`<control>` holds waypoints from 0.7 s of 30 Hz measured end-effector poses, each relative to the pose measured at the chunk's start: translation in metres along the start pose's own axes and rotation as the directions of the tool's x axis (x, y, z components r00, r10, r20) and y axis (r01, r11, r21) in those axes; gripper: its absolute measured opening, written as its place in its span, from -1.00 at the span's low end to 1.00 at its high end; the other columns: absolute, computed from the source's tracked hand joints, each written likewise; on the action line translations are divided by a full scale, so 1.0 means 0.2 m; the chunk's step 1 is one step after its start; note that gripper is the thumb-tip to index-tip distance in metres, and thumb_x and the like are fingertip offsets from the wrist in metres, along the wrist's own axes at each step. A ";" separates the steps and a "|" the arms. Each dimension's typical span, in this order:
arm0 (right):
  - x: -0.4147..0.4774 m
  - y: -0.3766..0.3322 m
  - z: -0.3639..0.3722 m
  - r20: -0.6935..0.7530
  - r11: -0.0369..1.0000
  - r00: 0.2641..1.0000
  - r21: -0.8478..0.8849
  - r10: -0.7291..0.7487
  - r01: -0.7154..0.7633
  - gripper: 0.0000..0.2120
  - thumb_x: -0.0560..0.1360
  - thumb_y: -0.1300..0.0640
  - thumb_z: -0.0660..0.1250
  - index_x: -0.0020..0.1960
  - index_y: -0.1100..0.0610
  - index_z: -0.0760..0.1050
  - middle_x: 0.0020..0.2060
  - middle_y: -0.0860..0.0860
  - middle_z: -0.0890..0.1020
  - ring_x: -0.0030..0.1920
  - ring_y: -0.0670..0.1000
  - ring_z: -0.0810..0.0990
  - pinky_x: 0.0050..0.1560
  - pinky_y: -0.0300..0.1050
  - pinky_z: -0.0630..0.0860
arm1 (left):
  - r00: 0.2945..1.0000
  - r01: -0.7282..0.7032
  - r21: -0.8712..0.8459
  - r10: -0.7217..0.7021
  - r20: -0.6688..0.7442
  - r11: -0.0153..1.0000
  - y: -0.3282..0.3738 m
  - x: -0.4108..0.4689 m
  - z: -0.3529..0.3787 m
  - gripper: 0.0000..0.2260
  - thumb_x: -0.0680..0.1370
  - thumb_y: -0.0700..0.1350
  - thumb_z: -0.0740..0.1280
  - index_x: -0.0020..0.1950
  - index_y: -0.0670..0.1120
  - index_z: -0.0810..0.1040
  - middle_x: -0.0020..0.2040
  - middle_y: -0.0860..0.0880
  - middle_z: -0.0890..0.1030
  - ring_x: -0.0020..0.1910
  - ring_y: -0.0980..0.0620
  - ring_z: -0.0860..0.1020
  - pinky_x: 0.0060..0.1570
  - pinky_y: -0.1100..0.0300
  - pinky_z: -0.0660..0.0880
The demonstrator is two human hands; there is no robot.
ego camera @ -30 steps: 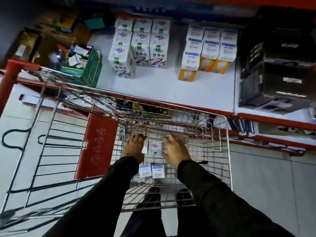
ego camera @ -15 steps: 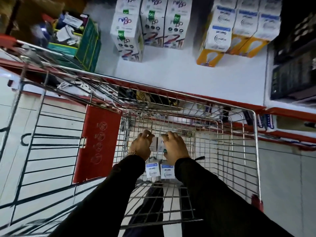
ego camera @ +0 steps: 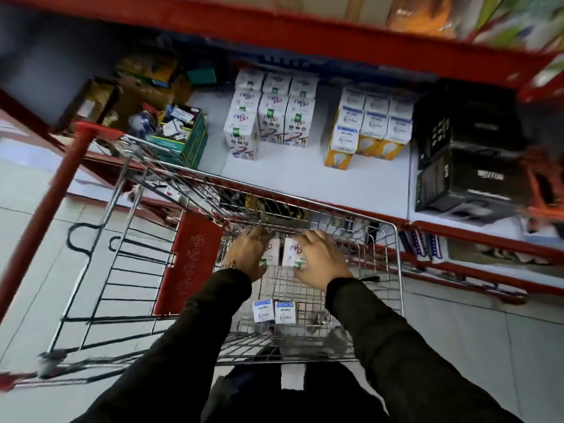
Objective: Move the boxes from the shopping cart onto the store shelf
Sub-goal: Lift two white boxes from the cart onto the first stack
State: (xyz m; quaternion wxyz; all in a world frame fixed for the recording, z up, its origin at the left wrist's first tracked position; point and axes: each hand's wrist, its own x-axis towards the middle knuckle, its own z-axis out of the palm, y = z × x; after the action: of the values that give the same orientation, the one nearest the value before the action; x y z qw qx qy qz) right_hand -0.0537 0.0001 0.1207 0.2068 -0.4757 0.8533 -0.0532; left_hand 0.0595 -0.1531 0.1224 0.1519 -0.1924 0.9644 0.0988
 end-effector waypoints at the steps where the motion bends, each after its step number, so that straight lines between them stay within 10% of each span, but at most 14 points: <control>1: -0.01 0.00 -0.05 -0.024 1.000 1.000 0.001 -0.010 0.010 -0.30 0.40 -0.14 0.42 0.45 0.08 0.32 0.34 0.04 0.43 0.36 0.09 0.30 0.41 0.07 0.25 | 0.999 -0.011 -0.003 0.011 -0.032 1.000 0.01 -0.01 -0.05 -0.33 0.39 -0.03 0.48 0.46 -0.05 0.32 0.43 -0.09 0.36 0.27 -0.13 0.49 0.16 0.03 0.58; 14: 0.15 0.01 -0.63 -0.366 0.993 0.925 0.006 -0.107 0.117 -0.28 0.28 -0.20 0.40 0.36 0.08 0.42 0.20 0.03 0.41 0.23 0.07 0.33 0.31 -0.02 0.36 | 0.927 -0.067 0.023 0.071 -0.367 0.997 -0.04 0.15 -0.67 -0.42 0.28 0.06 0.51 0.26 0.01 0.49 0.16 -0.01 0.56 0.04 -0.07 0.60 0.00 0.09 0.57; 21: 0.49 0.07 -0.73 -0.303 0.999 0.952 -0.010 -0.053 0.052 -0.29 0.39 -0.04 0.48 0.47 0.07 0.33 0.28 0.05 0.40 0.31 0.10 0.37 0.28 0.02 0.46 | 0.943 -0.021 0.127 0.062 -0.328 0.992 -0.10 0.50 -0.81 -0.44 0.38 -0.16 0.48 0.36 -0.03 0.44 0.27 -0.04 0.52 0.12 -0.09 0.59 0.18 0.04 0.53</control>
State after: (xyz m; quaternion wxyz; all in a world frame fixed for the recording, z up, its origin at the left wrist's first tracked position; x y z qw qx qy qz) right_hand -0.1694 -0.0891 0.2194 0.0717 -0.4846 0.8620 -0.1301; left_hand -0.0609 -0.2461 0.2389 -0.0030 -0.1764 0.9843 0.0092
